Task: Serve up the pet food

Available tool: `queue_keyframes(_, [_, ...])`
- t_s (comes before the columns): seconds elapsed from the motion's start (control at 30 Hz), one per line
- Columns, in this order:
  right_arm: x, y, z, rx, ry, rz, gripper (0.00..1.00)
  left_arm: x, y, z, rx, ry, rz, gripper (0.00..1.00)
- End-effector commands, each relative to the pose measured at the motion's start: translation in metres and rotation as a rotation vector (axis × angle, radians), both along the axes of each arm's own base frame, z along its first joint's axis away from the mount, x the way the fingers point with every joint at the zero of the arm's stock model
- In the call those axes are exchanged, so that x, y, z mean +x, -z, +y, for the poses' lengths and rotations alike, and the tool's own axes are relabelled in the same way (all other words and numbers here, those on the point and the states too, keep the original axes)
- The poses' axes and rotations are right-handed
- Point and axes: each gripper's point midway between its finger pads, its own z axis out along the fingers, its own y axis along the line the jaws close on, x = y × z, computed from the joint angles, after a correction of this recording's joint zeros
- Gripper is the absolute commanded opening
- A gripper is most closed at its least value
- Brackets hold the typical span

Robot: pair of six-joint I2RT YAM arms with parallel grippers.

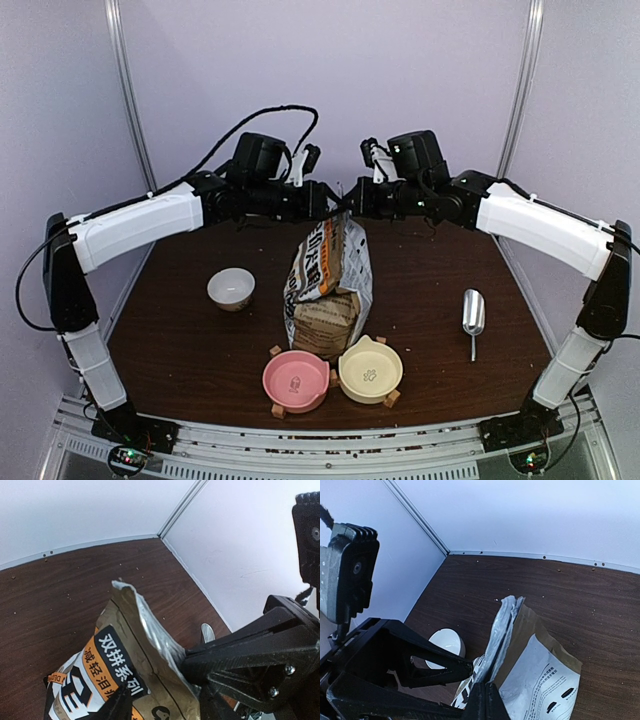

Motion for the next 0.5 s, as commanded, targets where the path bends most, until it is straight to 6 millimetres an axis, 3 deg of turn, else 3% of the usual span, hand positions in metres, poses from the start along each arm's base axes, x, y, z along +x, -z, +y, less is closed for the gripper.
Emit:
queue_keyframes(0.0, [-0.021, -0.018, 0.002, 0.013, -0.083, -0.024, 0.00, 0.003, 0.000, -0.009, -0.036, 0.044, 0.005, 0.53])
queue_keyframes(0.33, [-0.022, -0.019, 0.000, 0.010, -0.081, -0.029, 0.00, 0.000, 0.007, -0.013, -0.037, 0.070, 0.018, 0.60])
queue_keyframes(0.47, [-0.023, -0.019, 0.000, 0.008, -0.083, -0.029, 0.00, -0.001, 0.016, -0.011, -0.006, 0.069, 0.035, 0.48])
